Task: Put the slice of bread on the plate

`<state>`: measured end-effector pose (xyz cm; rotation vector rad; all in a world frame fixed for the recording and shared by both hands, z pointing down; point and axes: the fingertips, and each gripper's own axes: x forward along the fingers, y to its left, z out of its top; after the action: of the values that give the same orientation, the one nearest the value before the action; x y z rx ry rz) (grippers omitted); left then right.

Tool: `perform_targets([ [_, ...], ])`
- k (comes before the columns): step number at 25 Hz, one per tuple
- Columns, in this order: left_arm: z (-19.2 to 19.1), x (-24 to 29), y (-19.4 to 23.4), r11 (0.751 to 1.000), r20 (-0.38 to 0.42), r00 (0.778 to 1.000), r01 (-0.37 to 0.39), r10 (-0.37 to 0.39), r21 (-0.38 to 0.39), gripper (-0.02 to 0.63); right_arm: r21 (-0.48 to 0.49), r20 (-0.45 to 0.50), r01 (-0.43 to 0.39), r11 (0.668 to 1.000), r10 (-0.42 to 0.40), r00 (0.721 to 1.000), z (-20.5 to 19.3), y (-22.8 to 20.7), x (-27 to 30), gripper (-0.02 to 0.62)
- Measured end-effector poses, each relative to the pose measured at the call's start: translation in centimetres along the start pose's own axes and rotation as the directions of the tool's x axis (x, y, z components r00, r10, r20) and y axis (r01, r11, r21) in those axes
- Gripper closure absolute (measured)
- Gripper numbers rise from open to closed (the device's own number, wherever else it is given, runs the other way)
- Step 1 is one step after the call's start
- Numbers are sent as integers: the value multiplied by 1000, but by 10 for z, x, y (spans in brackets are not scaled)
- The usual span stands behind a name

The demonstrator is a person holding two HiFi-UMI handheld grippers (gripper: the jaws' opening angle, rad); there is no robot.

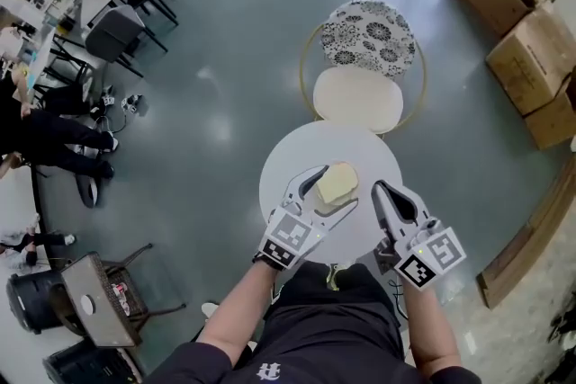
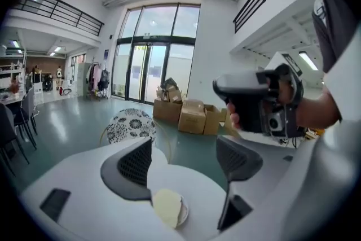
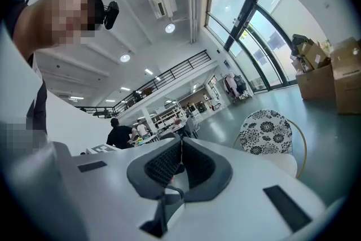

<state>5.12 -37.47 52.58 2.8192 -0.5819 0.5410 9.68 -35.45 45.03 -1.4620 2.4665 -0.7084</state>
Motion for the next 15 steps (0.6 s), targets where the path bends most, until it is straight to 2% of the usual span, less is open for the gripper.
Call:
perform_targets([
  [3,44,-22,-15,1000,90,996,-13,12,14,297,-39,-5,-8,999,7,1000,16,15,-4,588],
  [7,92,-49,-24,999,200,979,-49,50,-8,384,-75,-6,-23,997,22,1000,38,31,-7,588],
  [11,122,-72,-32,997,261,962,-78,80,-18,435,-107,-9,-48,993,47,999,51,50,-10,588],
  [15,143,-90,-38,991,308,942,-131,134,-30,536,-136,-2,-78,988,79,997,63,67,-13,588],
])
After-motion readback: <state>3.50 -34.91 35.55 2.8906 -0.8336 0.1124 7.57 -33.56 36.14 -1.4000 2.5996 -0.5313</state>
